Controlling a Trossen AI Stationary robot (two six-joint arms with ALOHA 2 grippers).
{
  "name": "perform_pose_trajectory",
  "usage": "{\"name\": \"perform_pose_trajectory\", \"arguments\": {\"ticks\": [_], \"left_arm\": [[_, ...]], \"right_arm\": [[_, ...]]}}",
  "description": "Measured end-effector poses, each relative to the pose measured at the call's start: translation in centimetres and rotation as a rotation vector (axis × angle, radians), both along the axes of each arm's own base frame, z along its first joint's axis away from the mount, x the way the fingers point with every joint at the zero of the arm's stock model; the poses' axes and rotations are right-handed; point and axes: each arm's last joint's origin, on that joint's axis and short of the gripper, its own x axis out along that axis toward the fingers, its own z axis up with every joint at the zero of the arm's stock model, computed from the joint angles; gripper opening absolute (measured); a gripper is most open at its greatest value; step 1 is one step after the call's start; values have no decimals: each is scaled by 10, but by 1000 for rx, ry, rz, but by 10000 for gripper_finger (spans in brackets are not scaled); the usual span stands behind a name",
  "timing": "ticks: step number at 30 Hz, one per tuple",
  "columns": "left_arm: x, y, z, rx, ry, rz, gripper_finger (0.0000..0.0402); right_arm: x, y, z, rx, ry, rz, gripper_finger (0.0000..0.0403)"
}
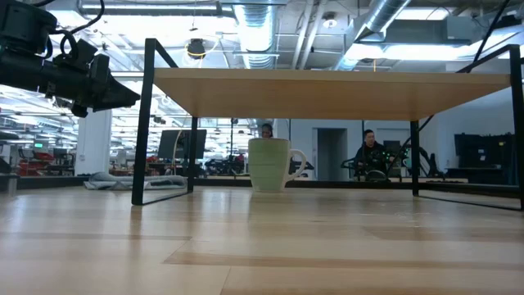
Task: Stack small to large cups/mugs on shelf
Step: Put the white mug on the shelf
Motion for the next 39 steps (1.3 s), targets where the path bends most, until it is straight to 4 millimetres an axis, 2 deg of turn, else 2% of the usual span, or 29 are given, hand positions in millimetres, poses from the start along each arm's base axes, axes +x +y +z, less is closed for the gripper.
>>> {"name": "perform_pose_trajectory", "arguments": {"ticks": [12, 20, 27, 39], "left_arm": [[0, 0, 0, 0, 0, 0, 125], [0, 0, 0, 0, 0, 0, 125], [0, 0, 0, 0, 1, 0, 125], [0, 0, 0, 0, 1, 0, 125]], "right_arm": [[5, 5, 34, 18, -10, 14, 65], [10, -1, 63, -26, -8, 31, 65], [24, -4, 81, 49, -47, 94, 65], [54, -23, 94, 45, -134, 236, 65]]}}
